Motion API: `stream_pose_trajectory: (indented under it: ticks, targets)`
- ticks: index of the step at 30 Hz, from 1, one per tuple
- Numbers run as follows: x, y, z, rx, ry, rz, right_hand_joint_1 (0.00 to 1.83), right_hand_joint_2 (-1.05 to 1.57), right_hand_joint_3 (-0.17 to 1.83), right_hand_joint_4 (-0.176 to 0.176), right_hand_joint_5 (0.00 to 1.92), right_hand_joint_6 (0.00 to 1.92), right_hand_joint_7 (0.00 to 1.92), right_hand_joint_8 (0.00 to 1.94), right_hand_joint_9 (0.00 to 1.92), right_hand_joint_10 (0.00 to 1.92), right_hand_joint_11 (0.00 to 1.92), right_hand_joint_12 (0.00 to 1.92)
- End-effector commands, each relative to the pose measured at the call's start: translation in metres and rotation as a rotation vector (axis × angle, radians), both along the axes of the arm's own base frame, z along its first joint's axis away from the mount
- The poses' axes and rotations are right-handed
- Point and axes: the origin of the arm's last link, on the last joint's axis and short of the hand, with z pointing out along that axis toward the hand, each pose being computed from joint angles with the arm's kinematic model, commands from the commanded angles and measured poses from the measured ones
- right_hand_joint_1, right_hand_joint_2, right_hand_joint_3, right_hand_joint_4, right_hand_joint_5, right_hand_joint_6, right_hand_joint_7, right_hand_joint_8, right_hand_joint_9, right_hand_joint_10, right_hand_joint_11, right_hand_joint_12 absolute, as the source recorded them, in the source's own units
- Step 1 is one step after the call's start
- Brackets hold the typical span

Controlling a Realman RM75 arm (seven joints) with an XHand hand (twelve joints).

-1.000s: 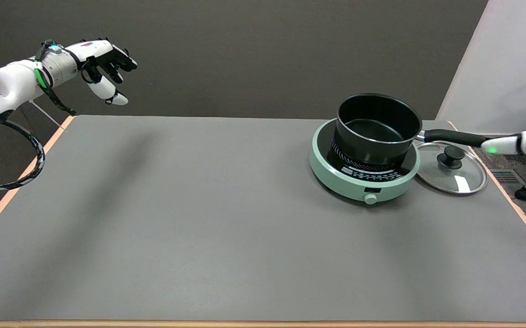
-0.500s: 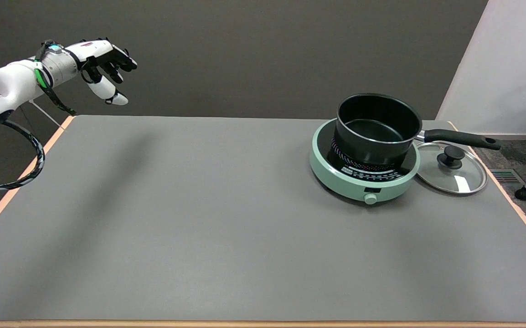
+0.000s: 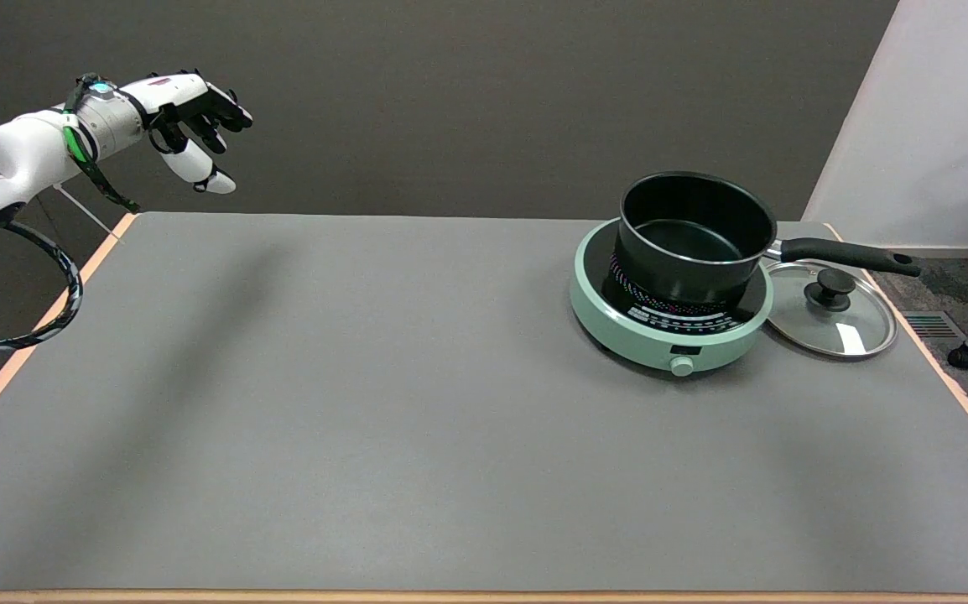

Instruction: Pick up the pot lid.

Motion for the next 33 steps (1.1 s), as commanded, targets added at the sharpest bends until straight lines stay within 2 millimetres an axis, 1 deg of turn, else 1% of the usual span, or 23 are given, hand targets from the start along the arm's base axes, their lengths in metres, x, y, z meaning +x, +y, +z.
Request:
stream_pose_trajectory:
  ticks: [1,8,9,18,21,24,25,27,28,29,33]
  targets:
    - [-0.003,-0.008,0.031,-0.022,0.021,-0.095,1.09,0.1,0.7,-0.027,0.57,0.57,0.57,0.57,0.57,0.57,0.57,0.57]
    - [-0.001,-0.016,0.038,-0.02,0.042,-0.142,1.1,-0.02,0.73,-0.009,0.53,0.53,0.53,0.53,0.53,0.53,0.53,0.53]
    - [-0.001,-0.017,0.039,-0.023,0.044,-0.146,1.1,-0.02,0.72,-0.004,0.51,0.51,0.51,0.51,0.51,0.51,0.51,0.51]
    - [-0.005,-0.015,0.047,-0.045,0.041,-0.17,1.1,-0.06,0.69,0.013,0.44,0.44,0.44,0.44,0.44,0.44,0.44,0.44]
    - [-0.007,-0.018,0.048,-0.038,0.032,-0.173,1.1,-0.08,0.69,0.018,0.42,0.42,0.42,0.42,0.42,0.42,0.42,0.42]
    - [-0.009,-0.023,0.047,-0.005,-0.007,-0.15,1.1,-0.13,0.71,0.037,0.37,0.37,0.37,0.37,0.37,0.37,0.37,0.37]
    - [-0.01,-0.025,0.047,0.01,-0.028,-0.136,1.1,-0.14,0.71,0.093,0.36,0.36,0.36,0.36,0.36,0.36,0.36,0.36]
    - [-0.012,-0.031,0.046,0.051,-0.069,-0.107,1.09,-0.16,0.71,0.103,0.31,0.31,0.31,0.31,0.31,0.31,0.31,0.31]
    - [-0.012,-0.034,0.046,0.069,-0.089,-0.098,0.84,0.56,0.76,0.074,0.61,0.56,0.72,0.37,0.65,0.49,0.33,1.02]
    - [-0.012,-0.036,0.046,0.086,-0.109,-0.085,0.76,0.79,0.78,0.065,0.71,0.64,0.86,0.39,0.76,0.55,0.33,1.25]
    - [-0.011,-0.052,0.043,0.166,-0.192,-0.057,0.77,0.78,0.78,0.065,0.72,0.64,0.87,0.4,0.77,0.56,0.33,1.27]
